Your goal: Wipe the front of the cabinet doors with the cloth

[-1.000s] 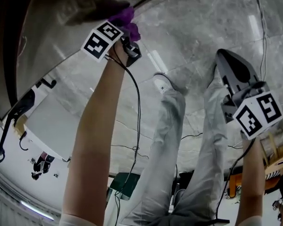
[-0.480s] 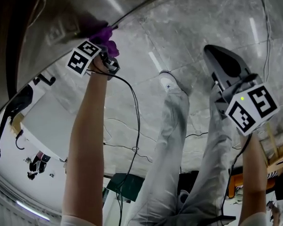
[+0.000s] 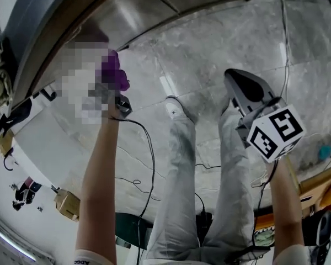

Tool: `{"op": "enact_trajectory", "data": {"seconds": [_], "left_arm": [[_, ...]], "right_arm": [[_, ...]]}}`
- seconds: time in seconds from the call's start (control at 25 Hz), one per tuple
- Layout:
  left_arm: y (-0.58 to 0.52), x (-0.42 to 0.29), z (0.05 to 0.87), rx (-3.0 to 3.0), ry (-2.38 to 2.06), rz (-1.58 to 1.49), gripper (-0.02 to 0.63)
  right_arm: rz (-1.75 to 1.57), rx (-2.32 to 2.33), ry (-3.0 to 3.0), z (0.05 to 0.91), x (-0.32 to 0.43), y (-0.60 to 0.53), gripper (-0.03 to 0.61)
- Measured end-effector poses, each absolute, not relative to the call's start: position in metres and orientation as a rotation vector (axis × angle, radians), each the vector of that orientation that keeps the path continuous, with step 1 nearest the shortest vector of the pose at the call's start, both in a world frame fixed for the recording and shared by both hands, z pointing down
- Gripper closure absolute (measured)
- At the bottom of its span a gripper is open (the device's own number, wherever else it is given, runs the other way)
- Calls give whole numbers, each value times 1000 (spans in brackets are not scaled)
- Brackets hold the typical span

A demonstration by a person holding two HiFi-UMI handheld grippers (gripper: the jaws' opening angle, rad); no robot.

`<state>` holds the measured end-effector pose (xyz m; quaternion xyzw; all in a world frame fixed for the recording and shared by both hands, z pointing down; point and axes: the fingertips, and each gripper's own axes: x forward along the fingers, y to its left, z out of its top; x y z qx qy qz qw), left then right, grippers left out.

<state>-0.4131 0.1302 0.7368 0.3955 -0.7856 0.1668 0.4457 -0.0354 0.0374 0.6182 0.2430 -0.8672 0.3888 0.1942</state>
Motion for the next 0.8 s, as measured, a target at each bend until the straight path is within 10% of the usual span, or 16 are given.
{"op": "enact_trajectory", "data": {"seconds": [0.8], "left_arm": [[72, -186, 484, 1539, -1980, 368, 561]], "right_arm": [[956, 779, -2449, 459, 109, -20, 552]]}}
